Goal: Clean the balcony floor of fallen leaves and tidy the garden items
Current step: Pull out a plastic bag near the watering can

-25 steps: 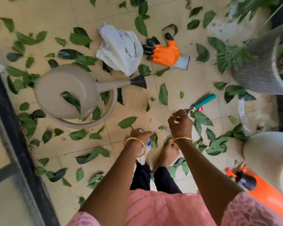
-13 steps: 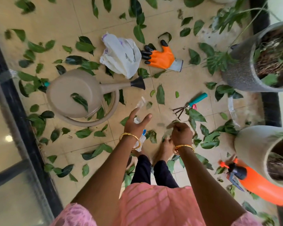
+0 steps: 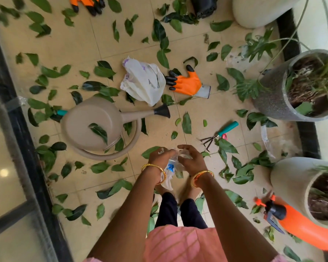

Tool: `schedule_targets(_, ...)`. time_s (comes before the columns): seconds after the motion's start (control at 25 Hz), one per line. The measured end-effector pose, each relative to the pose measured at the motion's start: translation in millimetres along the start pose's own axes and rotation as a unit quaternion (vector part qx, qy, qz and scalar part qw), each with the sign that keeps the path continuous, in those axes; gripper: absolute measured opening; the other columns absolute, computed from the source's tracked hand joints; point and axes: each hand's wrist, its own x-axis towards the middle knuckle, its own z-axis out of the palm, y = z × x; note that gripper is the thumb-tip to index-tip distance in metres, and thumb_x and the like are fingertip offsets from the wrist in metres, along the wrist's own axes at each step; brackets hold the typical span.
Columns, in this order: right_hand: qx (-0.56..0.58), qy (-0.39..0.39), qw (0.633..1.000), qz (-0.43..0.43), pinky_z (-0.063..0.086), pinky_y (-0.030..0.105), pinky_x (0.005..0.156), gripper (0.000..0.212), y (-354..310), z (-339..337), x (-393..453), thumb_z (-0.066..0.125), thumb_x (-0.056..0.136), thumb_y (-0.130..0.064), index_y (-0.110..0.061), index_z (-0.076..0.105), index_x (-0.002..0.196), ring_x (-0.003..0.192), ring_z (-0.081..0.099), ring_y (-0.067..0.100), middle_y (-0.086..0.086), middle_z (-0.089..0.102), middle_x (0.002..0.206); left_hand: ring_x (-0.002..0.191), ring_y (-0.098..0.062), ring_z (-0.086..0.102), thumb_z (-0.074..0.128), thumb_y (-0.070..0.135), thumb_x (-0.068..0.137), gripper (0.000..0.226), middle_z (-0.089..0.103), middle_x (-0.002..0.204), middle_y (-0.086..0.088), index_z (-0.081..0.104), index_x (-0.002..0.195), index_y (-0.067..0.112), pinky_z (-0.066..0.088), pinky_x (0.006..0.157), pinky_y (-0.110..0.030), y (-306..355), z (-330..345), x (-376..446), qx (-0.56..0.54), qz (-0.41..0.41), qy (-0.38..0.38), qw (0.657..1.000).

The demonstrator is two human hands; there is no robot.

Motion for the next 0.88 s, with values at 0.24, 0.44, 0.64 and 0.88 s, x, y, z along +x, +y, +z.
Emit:
schedule_targets(0.24, 0.110, -0.098, 0.988, 0.036, 0.057, 0.025, 0.064, 0.018, -53.0, 1.6, -12.9, 0.049, 0.088, 0.009, -0.001, 0.063, 0.084, 0.074, 0.064, 0.022, 0.012, 0.066, 0.081, 0.099, -0.041, 0.062, 0.063, 0.022, 0.080, 0.016, 0.064, 0.108, -0.027, 0.059, 0.074, 0.008, 0.050, 0.092, -0.053, 29.3, -13.3, -1.6, -0.015, 0.009, 0.044, 0.999)
schedule_targets(0.44, -0.039, -0.058, 0.997, -0.039, 0.056, 0.021, 0.064, 0.012, -77.0, 14.8, -0.5, 0.063, 0.086, -0.003, -0.010, 0.063, 0.077, 0.065, 0.062, 0.015, 0.002, 0.064, 0.071, 0.092, -0.031, 0.066, 0.079, 0.066, 0.043, 0.073, 0.070, 0.097, -0.012, 0.068, 0.092, 0.013, 0.053, 0.090, -0.047, 66.0, -20.1, -9.6, -0.021, -0.010, 0.002, 1.000)
schedule_targets(0.64, -0.091, -0.095, 0.991, -0.006, 0.043, 0.011, 0.045, 0.013, -110.5, 33.6, 39.0, 0.066, 0.083, -0.003, -0.008, 0.055, 0.083, 0.057, 0.051, 0.012, 0.001, 0.056, 0.068, 0.068, -0.028, 0.059, 0.081, 0.028, 0.056, 0.043, 0.063, 0.085, -0.016, 0.065, 0.088, 0.004, 0.052, 0.064, -0.031, 98.5, -42.3, 7.1, -0.089, -0.034, 0.026, 0.995)
schedule_targets(0.88, -0.465, -0.095, 0.867, -0.156, 0.035, 0.032, 0.104, 0.037, -143.4, 67.6, 152.5, 0.068, 0.075, -0.028, -0.021, 0.065, 0.112, 0.127, 0.041, 0.030, 0.012, 0.043, 0.136, 0.059, -0.030, 0.062, 0.063, 0.000, 0.076, 0.007, 0.062, 0.087, -0.023, 0.064, 0.077, 0.007, 0.053, 0.057, -0.037, 119.2, -61.7, 68.3, -0.198, -0.029, 0.089, 0.976)
